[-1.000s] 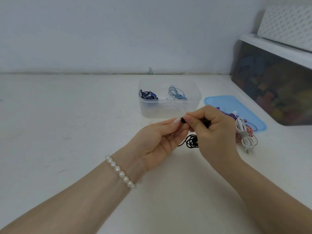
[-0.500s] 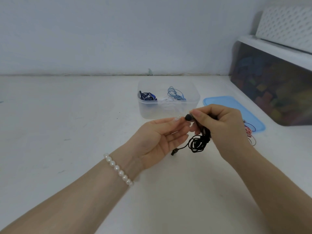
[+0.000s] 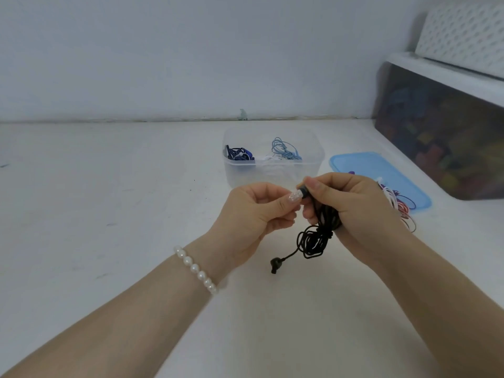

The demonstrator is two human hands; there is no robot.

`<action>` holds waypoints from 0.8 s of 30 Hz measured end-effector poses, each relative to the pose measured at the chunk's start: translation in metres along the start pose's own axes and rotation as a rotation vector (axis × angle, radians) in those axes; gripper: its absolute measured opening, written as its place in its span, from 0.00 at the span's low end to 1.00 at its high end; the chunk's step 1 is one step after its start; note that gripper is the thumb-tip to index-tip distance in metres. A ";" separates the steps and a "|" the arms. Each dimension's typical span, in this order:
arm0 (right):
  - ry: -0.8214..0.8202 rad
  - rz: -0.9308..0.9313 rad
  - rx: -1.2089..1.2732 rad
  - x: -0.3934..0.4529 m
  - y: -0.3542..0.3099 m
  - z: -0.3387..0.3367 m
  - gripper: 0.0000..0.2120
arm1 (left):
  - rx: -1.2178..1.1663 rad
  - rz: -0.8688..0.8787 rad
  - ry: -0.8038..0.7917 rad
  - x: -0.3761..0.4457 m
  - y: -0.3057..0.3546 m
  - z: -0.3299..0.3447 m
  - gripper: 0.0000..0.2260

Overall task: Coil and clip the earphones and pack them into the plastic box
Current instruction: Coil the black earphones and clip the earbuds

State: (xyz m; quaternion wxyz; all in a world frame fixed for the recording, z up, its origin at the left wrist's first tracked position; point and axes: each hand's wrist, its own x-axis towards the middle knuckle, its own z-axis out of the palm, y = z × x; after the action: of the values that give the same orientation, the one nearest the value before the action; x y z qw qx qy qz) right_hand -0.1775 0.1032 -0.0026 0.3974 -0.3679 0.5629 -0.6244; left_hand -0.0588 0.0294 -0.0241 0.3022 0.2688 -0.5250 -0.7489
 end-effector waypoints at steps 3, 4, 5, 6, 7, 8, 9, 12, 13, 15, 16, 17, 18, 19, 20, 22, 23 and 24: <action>0.037 0.039 0.150 0.002 -0.001 -0.001 0.08 | 0.070 0.022 0.003 0.002 0.002 0.000 0.10; 0.054 0.050 0.208 0.004 -0.001 -0.002 0.08 | 0.103 0.017 -0.010 0.002 0.003 -0.001 0.12; 0.074 0.060 0.268 0.005 -0.002 -0.004 0.08 | 0.140 0.006 -0.030 0.001 0.005 -0.002 0.14; 0.096 0.067 0.328 0.007 -0.003 -0.007 0.09 | 0.180 -0.015 -0.061 0.000 0.006 -0.003 0.14; 0.119 0.074 0.379 0.008 -0.004 -0.009 0.09 | 0.215 -0.050 -0.101 -0.002 0.008 -0.005 0.15; 0.144 0.080 0.418 0.010 -0.005 -0.012 0.09 | 0.235 -0.097 -0.148 -0.004 0.011 -0.007 0.16; 0.172 0.085 0.445 0.011 -0.006 -0.014 0.09 | 0.233 -0.143 -0.192 -0.005 0.013 -0.009 0.17; 0.238 0.068 0.446 0.013 -0.006 -0.019 0.09 | 0.155 -0.179 -0.202 -0.005 0.019 -0.013 0.12; 0.244 0.058 0.434 0.013 -0.006 -0.019 0.09 | 0.128 -0.173 -0.175 -0.004 0.021 -0.014 0.09; 0.242 0.046 0.385 0.013 -0.005 -0.019 0.08 | 0.108 -0.164 -0.129 -0.003 0.023 -0.018 0.05; 0.239 0.043 0.334 0.013 -0.004 -0.018 0.07 | 0.117 -0.156 -0.116 -0.002 0.023 -0.019 0.05; 0.233 0.041 0.257 0.013 -0.003 -0.018 0.06 | 0.143 -0.140 -0.102 -0.001 0.023 -0.021 0.06; 0.220 0.045 0.159 0.012 -0.003 -0.017 0.05 | 0.187 -0.113 -0.084 0.000 0.023 -0.022 0.07; 0.193 0.056 0.052 0.011 -0.002 -0.017 0.04 | 0.238 -0.080 -0.063 0.001 0.022 -0.022 0.09; 0.158 0.069 -0.052 0.011 -0.001 -0.017 0.04 | 0.284 -0.048 -0.043 0.002 0.020 -0.023 0.10; 0.097 0.090 -0.218 0.010 0.000 -0.017 0.04 | 0.358 -0.001 -0.019 0.002 0.017 -0.023 0.12; 0.083 0.095 -0.277 0.010 0.001 -0.017 0.03 | 0.394 0.013 -0.014 0.002 0.015 -0.023 0.12; 0.079 0.091 -0.334 0.010 0.002 -0.017 0.03 | 0.426 0.021 -0.010 0.001 0.015 -0.023 0.12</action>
State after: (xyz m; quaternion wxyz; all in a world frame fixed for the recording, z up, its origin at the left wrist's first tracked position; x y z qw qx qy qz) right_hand -0.1963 0.1012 -0.0059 0.3363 -0.3780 0.6901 -0.5175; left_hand -0.0407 0.0103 -0.0174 0.2438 0.3174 -0.6758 -0.6190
